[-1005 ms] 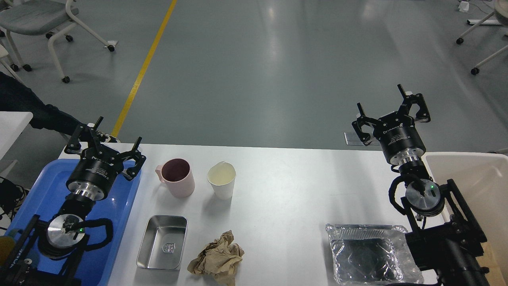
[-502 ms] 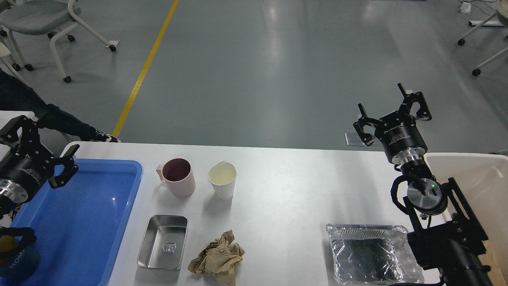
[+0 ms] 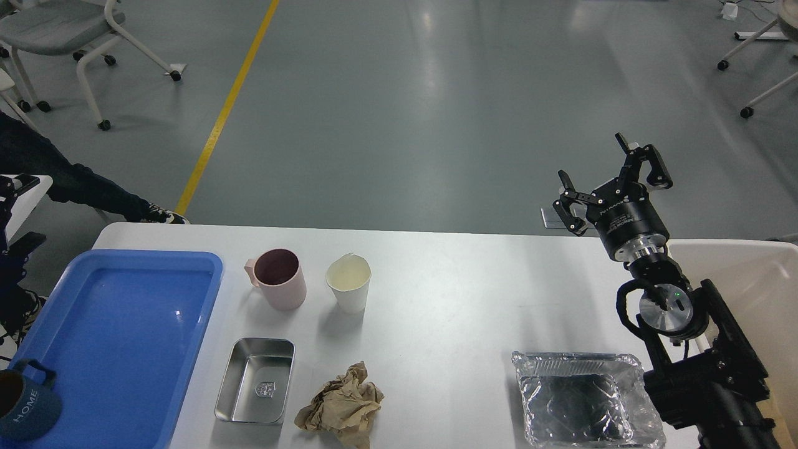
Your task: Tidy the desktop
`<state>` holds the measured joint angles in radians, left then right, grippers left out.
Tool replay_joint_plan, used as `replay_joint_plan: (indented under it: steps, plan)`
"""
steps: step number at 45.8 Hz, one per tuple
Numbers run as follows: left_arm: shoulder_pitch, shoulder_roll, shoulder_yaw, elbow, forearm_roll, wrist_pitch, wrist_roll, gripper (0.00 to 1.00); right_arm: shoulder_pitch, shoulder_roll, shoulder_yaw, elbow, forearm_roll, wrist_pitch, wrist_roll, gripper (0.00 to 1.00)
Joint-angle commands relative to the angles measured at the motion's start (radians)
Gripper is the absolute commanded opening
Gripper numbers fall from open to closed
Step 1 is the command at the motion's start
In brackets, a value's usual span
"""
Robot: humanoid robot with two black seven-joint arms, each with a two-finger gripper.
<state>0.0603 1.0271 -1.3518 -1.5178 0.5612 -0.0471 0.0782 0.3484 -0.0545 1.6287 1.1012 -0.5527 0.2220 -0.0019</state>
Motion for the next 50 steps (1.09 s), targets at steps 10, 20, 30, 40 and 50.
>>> replay_joint_plan:
  steps: [10,20,30,40,50]
  plan:
    - [0.069,0.154,-0.027,-0.007,0.146,-0.060,-0.118,0.97,-0.002,-0.071,-0.043,0.002,-0.010,-0.001,-0.001,1.00]
    - [0.070,0.257,-0.036,-0.007,0.183,-0.065,-0.120,0.97,-0.011,-0.096,-0.044,0.002,-0.010,-0.001,-0.001,1.00]
    - [0.069,0.266,-0.055,-0.007,0.379,-0.065,-0.164,0.97,-0.011,-0.102,-0.046,0.002,-0.010,0.000,-0.001,1.00]
    - [0.069,0.268,-0.036,-0.057,0.399,-0.069,-0.166,0.97,-0.020,-0.102,-0.046,0.002,-0.010,0.000,-0.001,1.00]
    - [0.075,0.275,0.025,-0.067,0.405,-0.071,-0.146,0.97,-0.025,-0.105,-0.072,0.003,-0.010,0.005,-0.003,1.00]
